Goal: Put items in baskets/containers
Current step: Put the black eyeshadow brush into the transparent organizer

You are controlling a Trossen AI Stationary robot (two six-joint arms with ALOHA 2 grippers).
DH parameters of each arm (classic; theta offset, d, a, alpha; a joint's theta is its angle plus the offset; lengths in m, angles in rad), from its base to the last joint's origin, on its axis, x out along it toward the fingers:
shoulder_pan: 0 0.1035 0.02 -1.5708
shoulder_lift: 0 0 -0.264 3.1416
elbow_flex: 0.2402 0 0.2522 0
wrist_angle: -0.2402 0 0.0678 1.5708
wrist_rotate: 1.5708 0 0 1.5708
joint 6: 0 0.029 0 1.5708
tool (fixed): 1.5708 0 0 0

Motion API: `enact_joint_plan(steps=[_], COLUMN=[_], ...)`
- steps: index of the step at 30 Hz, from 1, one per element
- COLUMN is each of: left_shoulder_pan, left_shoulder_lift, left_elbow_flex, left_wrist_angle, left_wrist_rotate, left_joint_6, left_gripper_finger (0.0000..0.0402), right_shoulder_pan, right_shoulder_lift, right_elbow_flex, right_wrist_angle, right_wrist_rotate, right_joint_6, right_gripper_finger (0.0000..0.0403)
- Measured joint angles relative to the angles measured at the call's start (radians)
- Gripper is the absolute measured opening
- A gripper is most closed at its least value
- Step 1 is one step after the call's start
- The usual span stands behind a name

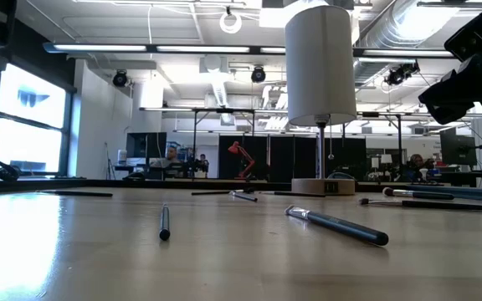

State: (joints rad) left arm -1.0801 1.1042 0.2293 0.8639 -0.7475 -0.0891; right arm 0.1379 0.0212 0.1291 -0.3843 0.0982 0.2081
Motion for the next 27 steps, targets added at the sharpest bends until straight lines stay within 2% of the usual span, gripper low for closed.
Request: enact_joint_plan(steps=[6,9,13,19,22,27], left_shoulder_pan=[0.001,0.040,0.154,0.349,0.445,0.567], left_shoulder_lift=[-0.028,-0.045,-0.047,-0.038,-0.018,0.005], left_elbow_flex=[0.115,0.204,0.341,0.537,0.586,0.617], left_wrist_angle=[-0.020,-0.120,-0.384,-0.760,-0.823,-0.810], left_wrist_rotate=[-0.147,-0.181,-0.096,0.039,0.072,0.119], left_joint_6=[0.117,0.167,0.119,-0.126,-0.176,-0.191], left_gripper_finger=[0.0128,0.0129,0.0129,0.0129,0.0129,0.0129], right_shoulder_pan=[0.000,0.000,0.000,0.000,0.000,0.000], right_shoulder_lift=[0.000,0.000,0.000,0.000,0.000,0.000], right_elbow_flex=[-0.001,-0.001,-0.001,-0.001,-0.001,-0.001], right_wrist_angle=[0.000,0.000,0.000,0.000,0.000,0.000], right_wrist_rotate=[0.000,0.000,0.000,0.000,0.000,0.000], right_joint_6=[0.000,0.000,0.000,0.000,0.000,0.000], right_gripper_finger=[0.0005,0.0005,0.0005,0.0005,0.0005,0.0005])
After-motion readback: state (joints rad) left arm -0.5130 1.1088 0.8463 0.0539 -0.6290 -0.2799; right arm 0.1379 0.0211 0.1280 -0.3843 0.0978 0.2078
